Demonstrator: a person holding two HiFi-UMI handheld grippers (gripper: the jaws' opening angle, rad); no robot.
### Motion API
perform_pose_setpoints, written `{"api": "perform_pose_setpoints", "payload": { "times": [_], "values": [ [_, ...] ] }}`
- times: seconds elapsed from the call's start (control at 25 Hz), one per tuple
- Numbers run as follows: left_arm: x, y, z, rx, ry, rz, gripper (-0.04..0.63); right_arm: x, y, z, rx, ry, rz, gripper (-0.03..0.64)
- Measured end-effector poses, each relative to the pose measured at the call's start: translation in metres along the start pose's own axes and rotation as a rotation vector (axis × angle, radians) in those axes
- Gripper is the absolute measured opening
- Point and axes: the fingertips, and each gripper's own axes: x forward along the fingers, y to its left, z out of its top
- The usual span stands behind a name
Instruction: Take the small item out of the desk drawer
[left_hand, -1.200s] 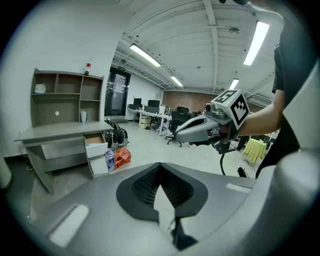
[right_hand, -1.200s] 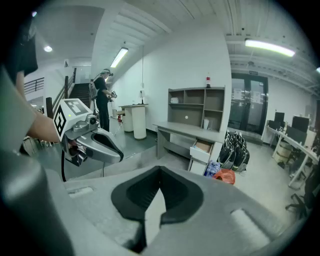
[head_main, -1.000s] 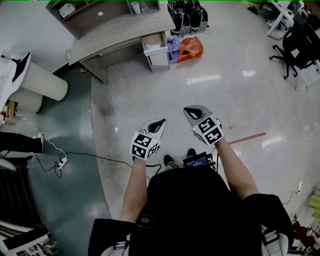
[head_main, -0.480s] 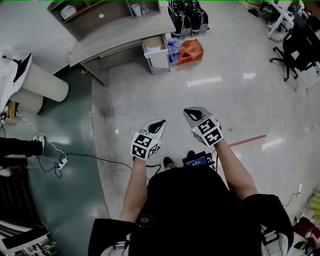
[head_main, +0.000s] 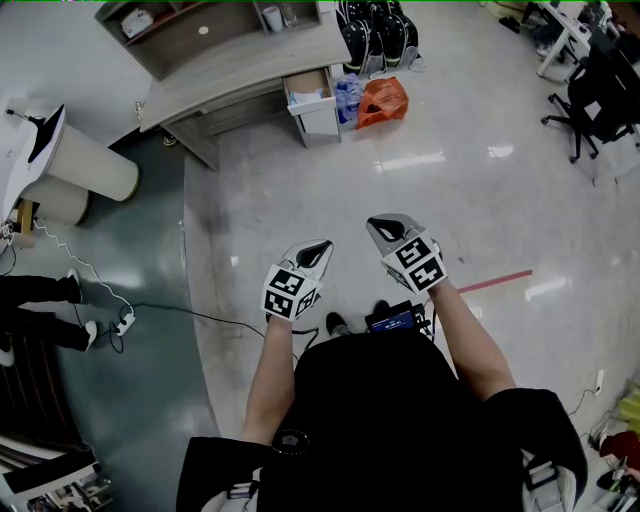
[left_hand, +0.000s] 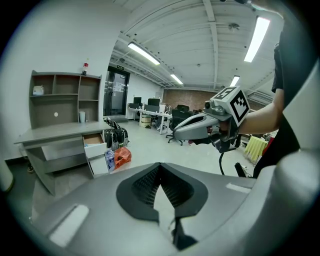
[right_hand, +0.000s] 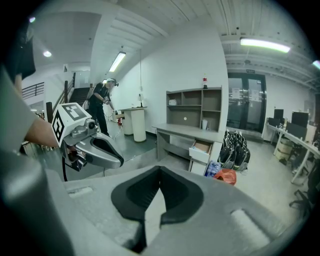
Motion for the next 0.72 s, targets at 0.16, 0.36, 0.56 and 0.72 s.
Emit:
{"api": "perform_pose_setpoints", "payload": {
  "times": [0.16, 0.36, 0.56, 0.72],
  "values": [
    [0.006, -0.006, -0.002, -0.002, 0.005, 0.008, 0.002, -0.004, -0.004, -0.004, 0.004, -0.005, 0.010, 0.003],
    [0.014, -0.015, 0.001, -0.010, 0.007, 0.029, 0.002, -0.013, -0.012, -0.007, 0.005, -0.014, 0.029, 0.003],
    [0.020, -0.018, 0.005, -0.010, 0.006, 0.068, 0.002, -0.019, -0.024, -0.013, -0.012, -0.023, 0.045, 0.003],
    [0.025, -0.020, 0.010, -0.013, 0.000, 0.098, 0.002, -0.023, -0.031, -0.013, -0.018, -0.034, 0.063, 0.003]
  ]
}}
